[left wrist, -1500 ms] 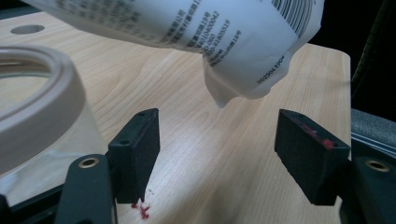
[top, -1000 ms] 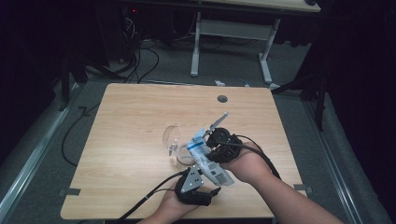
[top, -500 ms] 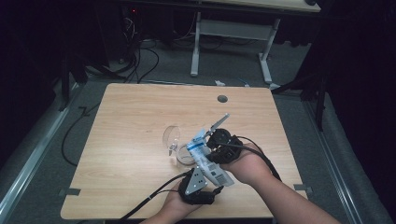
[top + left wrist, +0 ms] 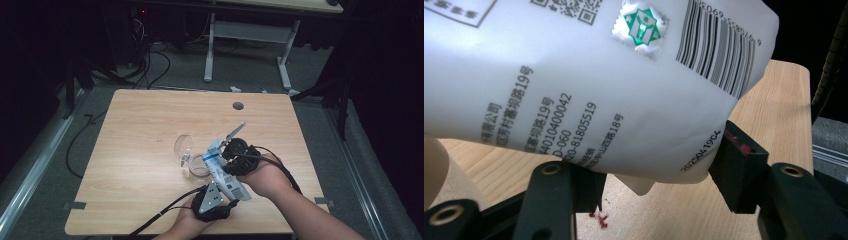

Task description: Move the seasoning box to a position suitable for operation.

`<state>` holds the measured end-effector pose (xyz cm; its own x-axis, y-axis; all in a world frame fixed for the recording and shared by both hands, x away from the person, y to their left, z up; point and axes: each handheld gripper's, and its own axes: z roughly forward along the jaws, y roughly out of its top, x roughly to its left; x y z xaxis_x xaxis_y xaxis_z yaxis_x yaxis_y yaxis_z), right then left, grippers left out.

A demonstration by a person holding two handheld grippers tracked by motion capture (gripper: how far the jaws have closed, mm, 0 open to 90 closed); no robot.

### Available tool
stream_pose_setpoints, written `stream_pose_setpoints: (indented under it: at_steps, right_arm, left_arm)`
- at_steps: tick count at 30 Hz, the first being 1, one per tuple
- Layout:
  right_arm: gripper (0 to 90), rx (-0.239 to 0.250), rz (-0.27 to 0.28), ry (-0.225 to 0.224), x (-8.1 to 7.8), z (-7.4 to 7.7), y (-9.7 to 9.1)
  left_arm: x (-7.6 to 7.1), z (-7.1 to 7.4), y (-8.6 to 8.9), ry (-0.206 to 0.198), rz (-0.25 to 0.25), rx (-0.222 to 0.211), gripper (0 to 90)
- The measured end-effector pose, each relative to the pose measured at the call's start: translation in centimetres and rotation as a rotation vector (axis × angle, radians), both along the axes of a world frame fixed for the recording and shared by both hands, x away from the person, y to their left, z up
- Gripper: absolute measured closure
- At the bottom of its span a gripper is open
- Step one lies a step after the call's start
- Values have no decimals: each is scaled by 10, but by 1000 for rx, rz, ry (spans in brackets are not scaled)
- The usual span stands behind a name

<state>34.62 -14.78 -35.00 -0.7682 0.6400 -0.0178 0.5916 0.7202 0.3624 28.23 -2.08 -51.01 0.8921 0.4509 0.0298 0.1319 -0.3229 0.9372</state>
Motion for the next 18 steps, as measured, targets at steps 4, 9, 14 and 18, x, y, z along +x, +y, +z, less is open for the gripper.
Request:
stream_pose_setpoints:
  at_steps: [4, 9, 14, 18]
  right_arm:
    - [895, 6, 2, 1, 1, 0, -1]
    - [897, 0, 1, 3, 1, 1, 0]
    - [896, 9, 3, 0, 2, 4, 1]
    - [895, 14, -6, 7, 3, 4, 2]
  left_arm:
    - [-2, 1, 0, 8, 0, -11, 472]
    - [-3, 2, 0, 14, 9, -21, 474]
    - [-3, 6, 2, 24, 14, -35, 480]
    - [-4, 7, 2, 31, 18, -39, 484]
